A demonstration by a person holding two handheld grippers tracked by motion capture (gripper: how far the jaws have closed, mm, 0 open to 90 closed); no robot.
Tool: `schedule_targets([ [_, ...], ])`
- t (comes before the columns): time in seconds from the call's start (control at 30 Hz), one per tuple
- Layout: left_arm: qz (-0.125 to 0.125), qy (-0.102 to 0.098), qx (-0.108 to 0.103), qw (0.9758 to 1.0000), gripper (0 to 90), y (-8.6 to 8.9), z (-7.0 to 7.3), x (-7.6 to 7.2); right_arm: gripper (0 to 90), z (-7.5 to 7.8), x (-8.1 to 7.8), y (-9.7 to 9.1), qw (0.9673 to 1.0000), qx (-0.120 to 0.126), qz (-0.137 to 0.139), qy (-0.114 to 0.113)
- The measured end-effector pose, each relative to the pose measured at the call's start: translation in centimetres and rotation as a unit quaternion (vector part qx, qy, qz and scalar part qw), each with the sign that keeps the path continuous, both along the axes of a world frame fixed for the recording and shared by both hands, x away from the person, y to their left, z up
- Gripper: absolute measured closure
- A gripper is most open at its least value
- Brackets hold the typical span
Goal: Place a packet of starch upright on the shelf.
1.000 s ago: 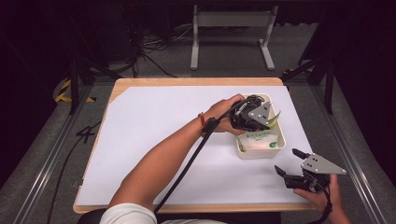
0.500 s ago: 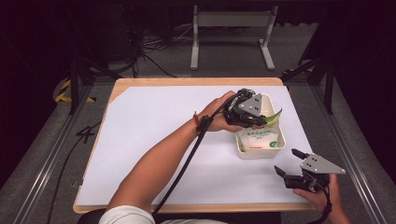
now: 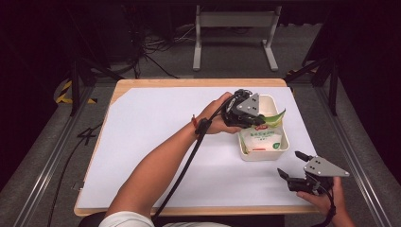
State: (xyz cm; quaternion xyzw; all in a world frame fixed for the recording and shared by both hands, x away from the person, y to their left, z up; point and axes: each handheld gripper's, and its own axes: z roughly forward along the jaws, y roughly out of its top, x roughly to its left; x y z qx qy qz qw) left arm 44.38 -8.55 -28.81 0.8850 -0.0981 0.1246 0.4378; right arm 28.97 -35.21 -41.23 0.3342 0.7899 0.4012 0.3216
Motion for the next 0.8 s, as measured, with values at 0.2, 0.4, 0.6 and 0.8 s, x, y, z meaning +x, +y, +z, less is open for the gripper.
schedule_targets([
  [0.2,0.004,-0.003,-0.007,1.0000,81.4,0.4,0.3,-0.1,15.4,0.0,0.1,0.0,1.0000,-0.002,0.001,0.001],
  [0.4,0.012,-0.006,-0.008,0.9999,82.0,1.0,0.6,0.0,15.5,0.0,0.1,0.1,1.0000,-0.002,0.002,0.000],
  [0.6,0.019,-0.010,-0.007,0.9997,80.7,1.5,0.7,-0.2,15.5,0.0,0.0,0.1,1.0000,-0.003,0.003,0.002],
  [0.8,0.028,-0.011,-0.015,0.9994,76.8,2.5,0.6,-0.1,15.7,-0.1,0.1,0.2,1.0000,-0.006,0.004,0.001],
])
